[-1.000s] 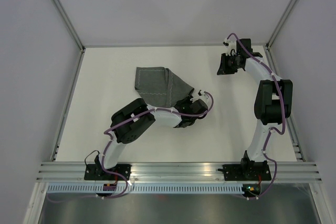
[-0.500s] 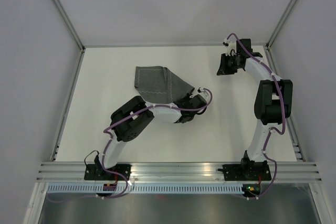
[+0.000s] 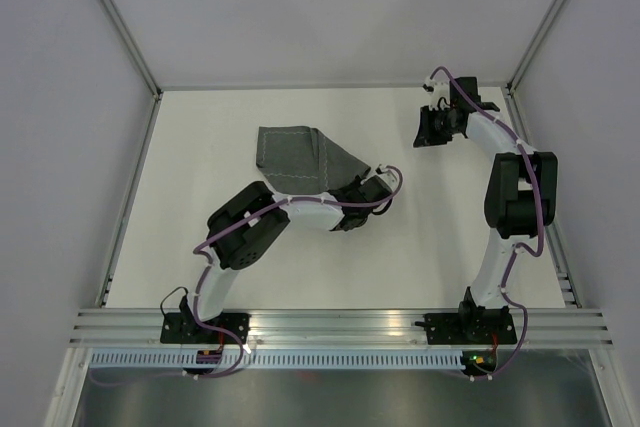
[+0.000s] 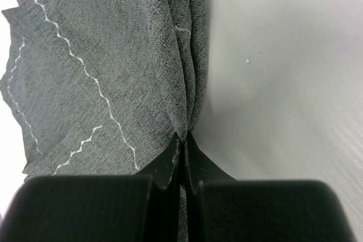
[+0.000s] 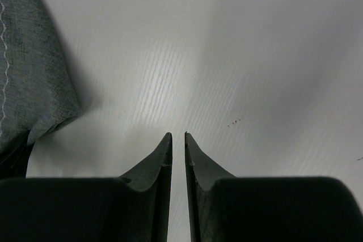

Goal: Fold the napkin, place the utensils inside, and roll it up
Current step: Roll the napkin with the utensil

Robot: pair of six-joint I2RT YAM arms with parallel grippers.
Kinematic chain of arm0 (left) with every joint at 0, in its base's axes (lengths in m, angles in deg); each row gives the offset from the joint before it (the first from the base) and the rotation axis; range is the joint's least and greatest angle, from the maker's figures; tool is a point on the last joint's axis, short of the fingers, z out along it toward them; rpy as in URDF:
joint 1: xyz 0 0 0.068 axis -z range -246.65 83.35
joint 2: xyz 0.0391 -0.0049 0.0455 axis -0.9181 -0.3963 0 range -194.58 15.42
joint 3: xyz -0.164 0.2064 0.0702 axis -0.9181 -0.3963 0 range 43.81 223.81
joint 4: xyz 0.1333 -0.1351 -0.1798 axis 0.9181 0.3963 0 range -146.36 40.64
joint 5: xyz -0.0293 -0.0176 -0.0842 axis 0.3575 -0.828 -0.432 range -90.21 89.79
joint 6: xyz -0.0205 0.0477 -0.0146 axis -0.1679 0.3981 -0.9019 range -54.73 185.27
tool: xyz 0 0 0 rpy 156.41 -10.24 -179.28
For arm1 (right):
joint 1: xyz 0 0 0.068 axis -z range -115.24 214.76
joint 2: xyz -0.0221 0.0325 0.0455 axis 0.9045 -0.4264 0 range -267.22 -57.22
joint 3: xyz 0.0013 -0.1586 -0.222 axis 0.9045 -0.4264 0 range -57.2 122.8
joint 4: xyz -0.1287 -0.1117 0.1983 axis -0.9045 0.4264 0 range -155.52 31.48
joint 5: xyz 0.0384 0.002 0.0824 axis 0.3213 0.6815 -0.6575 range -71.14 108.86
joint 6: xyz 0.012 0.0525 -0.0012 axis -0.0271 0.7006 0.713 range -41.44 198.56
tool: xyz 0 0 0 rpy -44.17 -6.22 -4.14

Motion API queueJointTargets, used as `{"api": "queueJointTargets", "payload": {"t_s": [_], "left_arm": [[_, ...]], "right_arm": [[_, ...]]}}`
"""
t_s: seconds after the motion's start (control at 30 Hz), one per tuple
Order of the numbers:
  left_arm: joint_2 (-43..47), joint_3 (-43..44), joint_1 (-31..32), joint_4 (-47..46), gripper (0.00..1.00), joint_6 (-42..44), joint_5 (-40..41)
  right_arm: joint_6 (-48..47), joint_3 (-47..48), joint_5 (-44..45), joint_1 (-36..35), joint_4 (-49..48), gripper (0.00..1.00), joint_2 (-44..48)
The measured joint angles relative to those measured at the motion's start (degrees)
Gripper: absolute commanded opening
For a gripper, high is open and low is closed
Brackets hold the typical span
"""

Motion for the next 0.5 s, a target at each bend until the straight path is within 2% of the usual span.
{"api": "queueJointTargets", "payload": {"t_s": [0.5], "left_arm": [[5.5, -5.1, 2.3, 0.3, 0.02, 0.0, -10.3]], "right_arm": [[-2.4, -4.8, -0.1, 2.7, -0.6, 0.19, 4.1]]}}
